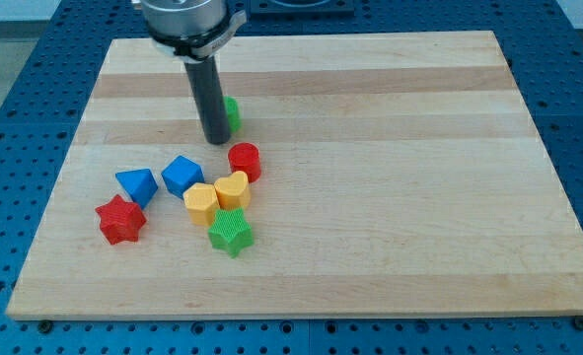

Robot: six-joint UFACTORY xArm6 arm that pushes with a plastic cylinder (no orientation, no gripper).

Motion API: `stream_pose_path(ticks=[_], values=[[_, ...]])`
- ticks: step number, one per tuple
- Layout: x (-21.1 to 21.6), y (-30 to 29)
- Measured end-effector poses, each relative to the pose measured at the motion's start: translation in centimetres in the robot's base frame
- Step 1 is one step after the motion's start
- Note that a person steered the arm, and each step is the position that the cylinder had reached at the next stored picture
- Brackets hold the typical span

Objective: Move the green circle towards the green star

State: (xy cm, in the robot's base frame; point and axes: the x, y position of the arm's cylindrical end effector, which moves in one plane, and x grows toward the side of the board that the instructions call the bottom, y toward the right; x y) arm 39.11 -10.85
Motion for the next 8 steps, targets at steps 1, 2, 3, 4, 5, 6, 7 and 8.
stream_pose_path(ticks=[1,2,3,4,5,6,7,8], values=[[0.0,-1.5],[0.0,-4.9],[-2.7,-7.4],[-6.1,-7.5],[-6.4,-3.1],[-4.6,2.1],[-2.2,6.7],[-2.2,7.4]])
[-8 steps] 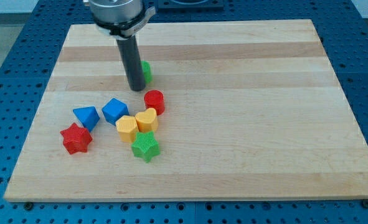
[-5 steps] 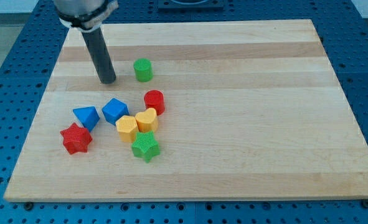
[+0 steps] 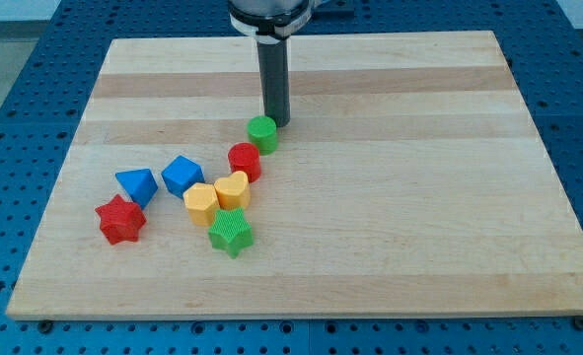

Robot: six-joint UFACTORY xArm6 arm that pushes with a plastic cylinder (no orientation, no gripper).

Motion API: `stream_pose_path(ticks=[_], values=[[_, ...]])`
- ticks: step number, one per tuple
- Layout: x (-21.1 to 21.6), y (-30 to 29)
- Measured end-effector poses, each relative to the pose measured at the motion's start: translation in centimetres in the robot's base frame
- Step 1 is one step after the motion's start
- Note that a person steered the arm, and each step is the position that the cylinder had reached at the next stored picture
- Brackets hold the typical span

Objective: Move the green circle towards the green star

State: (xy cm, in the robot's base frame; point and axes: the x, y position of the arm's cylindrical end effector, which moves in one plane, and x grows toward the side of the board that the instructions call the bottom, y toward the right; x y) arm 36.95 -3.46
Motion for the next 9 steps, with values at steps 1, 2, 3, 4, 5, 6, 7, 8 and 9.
stream_pose_path(ticks=[1,2,3,4,5,6,7,8,9], values=[[-0.7,-2.3],[-0.7,-5.9],[0.0,-5.3],[2.4,-2.6],[3.4,1.0],[3.3,2.2],[2.7,3.4],[3.8,4.2],[6.5,4.1]])
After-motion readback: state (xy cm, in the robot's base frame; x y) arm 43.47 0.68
